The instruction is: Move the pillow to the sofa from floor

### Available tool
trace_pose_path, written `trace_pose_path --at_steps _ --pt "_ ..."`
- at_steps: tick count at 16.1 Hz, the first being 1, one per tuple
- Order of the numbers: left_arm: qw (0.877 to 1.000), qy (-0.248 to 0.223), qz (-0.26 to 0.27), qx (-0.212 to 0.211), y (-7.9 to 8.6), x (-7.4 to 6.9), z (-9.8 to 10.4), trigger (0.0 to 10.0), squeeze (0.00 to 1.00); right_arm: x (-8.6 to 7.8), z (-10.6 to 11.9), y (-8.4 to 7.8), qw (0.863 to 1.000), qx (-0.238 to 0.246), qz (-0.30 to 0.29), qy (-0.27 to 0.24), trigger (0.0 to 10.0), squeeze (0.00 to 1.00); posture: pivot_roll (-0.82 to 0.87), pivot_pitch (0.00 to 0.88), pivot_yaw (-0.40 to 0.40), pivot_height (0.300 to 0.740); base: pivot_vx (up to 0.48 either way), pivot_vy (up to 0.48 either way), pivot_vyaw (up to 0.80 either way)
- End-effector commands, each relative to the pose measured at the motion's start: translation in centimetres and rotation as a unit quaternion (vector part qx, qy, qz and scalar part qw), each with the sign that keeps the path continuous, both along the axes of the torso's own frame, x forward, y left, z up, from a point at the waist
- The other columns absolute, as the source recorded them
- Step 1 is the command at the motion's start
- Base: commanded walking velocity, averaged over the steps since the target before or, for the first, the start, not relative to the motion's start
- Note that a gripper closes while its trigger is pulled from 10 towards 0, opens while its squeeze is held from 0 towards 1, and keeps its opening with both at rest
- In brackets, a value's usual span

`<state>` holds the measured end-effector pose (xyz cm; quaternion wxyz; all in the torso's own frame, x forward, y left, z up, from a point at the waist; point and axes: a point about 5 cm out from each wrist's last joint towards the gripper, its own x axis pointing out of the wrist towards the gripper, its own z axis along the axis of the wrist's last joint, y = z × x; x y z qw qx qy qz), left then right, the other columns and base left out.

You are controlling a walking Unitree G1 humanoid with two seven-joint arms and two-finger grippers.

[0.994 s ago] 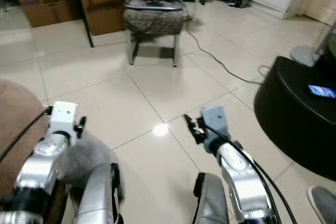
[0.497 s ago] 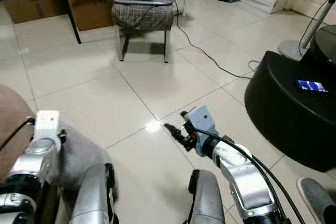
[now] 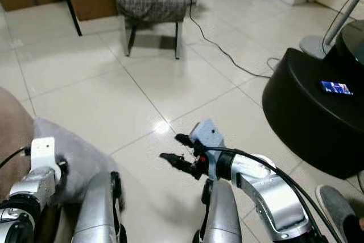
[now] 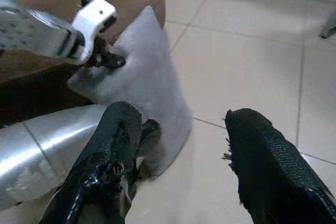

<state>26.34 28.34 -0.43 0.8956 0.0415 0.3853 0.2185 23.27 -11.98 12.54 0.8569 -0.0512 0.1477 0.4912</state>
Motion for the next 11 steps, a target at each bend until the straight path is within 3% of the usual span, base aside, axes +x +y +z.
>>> trace_pose_path --at_steps 1,2,3,4,5,11 --pt "1.000 0.011 0.006 -0.013 -0.3 -0.2 -0.5 10.0 0.00 -0.1 0.4 0.1 1.000 0.001 0.013 0.001 10.0 0.00 -0.08 0.097 -0.061 0.526 0.000 0.000 0.00" --pt "0.999 0.012 0.000 -0.040 -0.9 -0.2 -0.8 6.5 0.00 -0.1 0.6 0.1 1.000 0.000 0.012 0.001 10.0 0.00 -0.08 0.099 -0.059 0.526 0.000 0.000 0.00" --pt "0.999 0.010 0.001 -0.051 -1.1 -0.2 -0.9 4.4 0.00 -0.1 0.6 0.0 1.000 0.000 0.010 0.002 10.0 0.00 -0.08 0.100 -0.057 0.526 0.000 0.000 0.00" --pt "0.999 0.009 0.000 -0.053 -1.1 -0.2 -0.9 3.4 0.00 -0.1 0.6 0.0 1.000 0.000 0.010 0.002 10.0 0.00 -0.08 0.100 -0.057 0.526 0.000 0.000 0.00" --pt "0.998 0.003 -0.005 -0.055 -1.3 0.0 -0.8 0.0 0.00 -0.3 0.7 0.0 1.000 0.000 0.012 0.004 10.0 0.00 -0.08 0.100 -0.057 0.526 0.000 0.000 0.00" --pt "0.998 -0.002 -0.016 -0.065 -1.6 0.3 -0.7 0.0 0.00 -0.5 0.7 0.2 1.000 0.008 0.026 0.014 10.0 0.00 -0.08 0.090 -0.048 0.526 0.000 0.000 0.00"
